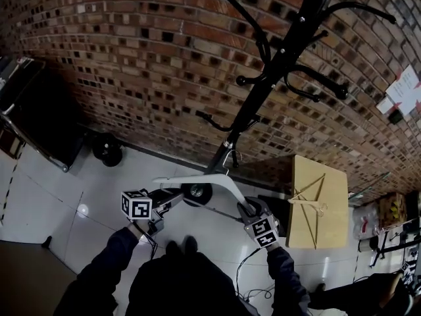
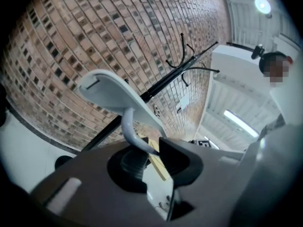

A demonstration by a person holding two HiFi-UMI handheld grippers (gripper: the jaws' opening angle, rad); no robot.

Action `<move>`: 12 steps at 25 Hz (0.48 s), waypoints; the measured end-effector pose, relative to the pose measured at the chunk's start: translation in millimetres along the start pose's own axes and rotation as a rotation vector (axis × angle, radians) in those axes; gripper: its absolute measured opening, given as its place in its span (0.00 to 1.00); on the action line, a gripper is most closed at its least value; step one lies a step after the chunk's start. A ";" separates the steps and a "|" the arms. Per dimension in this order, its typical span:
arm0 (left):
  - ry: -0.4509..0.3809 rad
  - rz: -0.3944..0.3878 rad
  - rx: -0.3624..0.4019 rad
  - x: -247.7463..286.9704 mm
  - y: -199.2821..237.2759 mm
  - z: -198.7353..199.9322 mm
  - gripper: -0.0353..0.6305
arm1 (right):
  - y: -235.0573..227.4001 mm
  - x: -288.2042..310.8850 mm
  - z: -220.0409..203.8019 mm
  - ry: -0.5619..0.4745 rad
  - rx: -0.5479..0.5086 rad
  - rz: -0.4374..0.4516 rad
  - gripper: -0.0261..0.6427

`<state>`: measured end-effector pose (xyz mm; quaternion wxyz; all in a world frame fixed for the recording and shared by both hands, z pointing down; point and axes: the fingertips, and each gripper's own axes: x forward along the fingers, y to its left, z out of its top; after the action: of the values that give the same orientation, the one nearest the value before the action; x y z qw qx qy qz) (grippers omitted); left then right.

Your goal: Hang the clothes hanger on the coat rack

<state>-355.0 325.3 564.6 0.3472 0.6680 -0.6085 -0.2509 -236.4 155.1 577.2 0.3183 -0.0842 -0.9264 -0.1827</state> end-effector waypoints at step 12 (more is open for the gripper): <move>-0.001 0.030 -0.128 36.8 69.7 -26.1 0.14 | -31.2 60.6 -39.5 0.047 -0.129 -0.042 0.21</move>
<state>-374.8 291.8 638.0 0.3926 0.6349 -0.6015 -0.2845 -270.2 113.3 634.8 0.3300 -0.0809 -0.9065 -0.2505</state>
